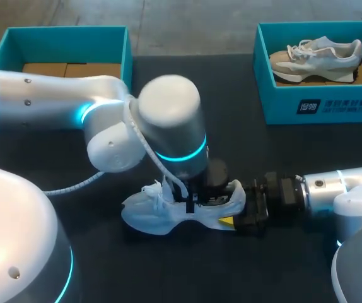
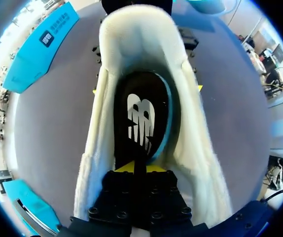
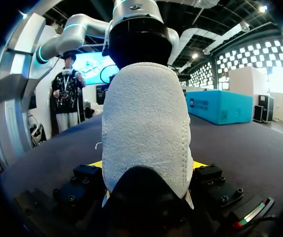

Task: Take the shoe out of the shoebox, open the shoe tongue, remove and reinsert the insole, then place the shoe into the shoebox

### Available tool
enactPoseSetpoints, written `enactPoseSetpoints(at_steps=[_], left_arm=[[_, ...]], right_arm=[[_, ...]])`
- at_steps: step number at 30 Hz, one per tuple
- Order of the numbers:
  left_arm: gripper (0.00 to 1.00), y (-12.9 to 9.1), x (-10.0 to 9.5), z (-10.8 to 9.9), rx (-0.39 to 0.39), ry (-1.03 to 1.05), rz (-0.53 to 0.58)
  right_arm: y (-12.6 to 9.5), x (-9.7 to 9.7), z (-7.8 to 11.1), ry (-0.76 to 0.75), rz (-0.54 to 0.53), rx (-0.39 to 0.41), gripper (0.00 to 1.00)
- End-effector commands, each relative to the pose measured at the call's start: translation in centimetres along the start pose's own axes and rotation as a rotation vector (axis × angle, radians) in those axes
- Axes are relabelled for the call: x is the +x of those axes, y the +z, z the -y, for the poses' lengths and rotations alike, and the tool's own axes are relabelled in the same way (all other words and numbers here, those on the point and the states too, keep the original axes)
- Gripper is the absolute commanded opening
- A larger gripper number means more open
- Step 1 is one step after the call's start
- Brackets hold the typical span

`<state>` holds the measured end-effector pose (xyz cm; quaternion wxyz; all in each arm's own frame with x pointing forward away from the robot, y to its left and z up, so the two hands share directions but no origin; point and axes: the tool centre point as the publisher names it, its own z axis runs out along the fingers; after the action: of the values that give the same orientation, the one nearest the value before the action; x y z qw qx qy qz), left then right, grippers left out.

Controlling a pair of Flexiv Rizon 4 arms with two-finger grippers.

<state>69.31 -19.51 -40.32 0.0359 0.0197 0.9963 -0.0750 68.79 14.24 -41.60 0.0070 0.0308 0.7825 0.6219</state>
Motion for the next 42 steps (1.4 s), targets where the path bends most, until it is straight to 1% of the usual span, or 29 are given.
enactPoseSetpoints(at_steps=[1,7,13,21,29,33,37,42], left_arm=[[0.0,-1.3,-0.8,-1.0,0.06,0.014,-0.078],[0.0,-2.7,0.1,-1.3,0.111,0.042,-0.153],[0.0,-3.6,0.8,-1.3,0.149,0.065,-0.2],[0.0,-4.2,1.7,-1.3,0.163,0.083,-0.208],[0.0,-5.0,1.8,-1.2,0.182,0.088,-0.205],[0.0,-5.2,1.6,-1.0,0.197,0.089,-0.262],[0.0,-5.3,1.3,-1.0,0.204,0.09,-0.283],[0.0,-5.2,1.0,-0.7,0.173,0.082,-0.281]], right_arm=[[0.3,0.4,-0.2,0.0,0.002,0.003,0.0],[0.3,0.4,-0.2,0.0,0.002,0.003,0.0],[0.3,0.4,-0.2,0.0,0.002,0.003,0.0],[0.3,0.4,-0.2,0.0,0.002,0.003,0.0],[0.3,0.4,-0.2,0.0,0.002,0.003,0.0],[0.3,0.4,-0.2,0.0,0.002,0.003,0.0],[0.3,0.4,-0.2,0.0,0.002,0.003,0.0],[0.3,0.4,-0.2,0.0,0.002,0.003,0.0]])
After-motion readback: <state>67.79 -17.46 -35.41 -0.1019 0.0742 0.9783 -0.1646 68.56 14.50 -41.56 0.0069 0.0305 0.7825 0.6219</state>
